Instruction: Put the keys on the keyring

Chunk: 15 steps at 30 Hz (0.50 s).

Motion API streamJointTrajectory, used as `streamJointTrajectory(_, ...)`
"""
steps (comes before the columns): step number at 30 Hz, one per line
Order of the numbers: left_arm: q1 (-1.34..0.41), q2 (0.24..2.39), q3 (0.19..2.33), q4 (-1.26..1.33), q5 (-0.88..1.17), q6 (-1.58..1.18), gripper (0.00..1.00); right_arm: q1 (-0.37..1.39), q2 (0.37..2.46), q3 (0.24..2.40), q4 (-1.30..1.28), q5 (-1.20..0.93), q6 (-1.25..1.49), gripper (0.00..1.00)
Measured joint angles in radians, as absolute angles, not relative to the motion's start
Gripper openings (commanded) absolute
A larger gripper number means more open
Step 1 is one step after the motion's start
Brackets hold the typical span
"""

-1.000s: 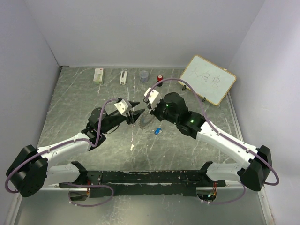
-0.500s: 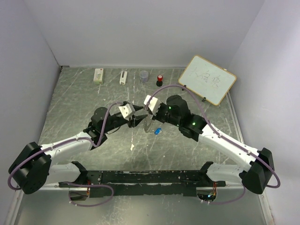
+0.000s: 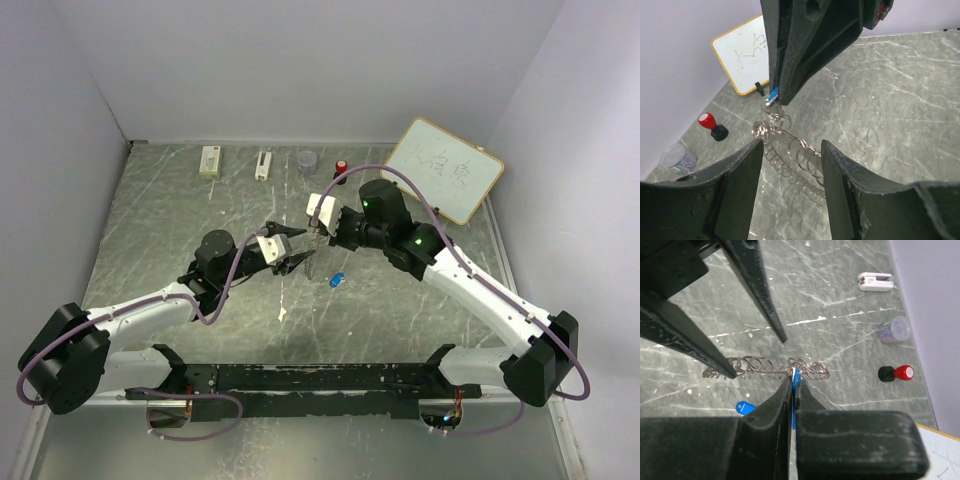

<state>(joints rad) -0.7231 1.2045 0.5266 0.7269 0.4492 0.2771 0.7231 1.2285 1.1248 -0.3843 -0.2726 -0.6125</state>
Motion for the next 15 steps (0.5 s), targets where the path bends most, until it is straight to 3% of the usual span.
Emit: streamJointTrajectory(15,-0.643,1.246,0.586,0.733,0.561,0.323,0.51,0.722,1.287,1.165,-0.531,-0.388,-0.704,0.0)
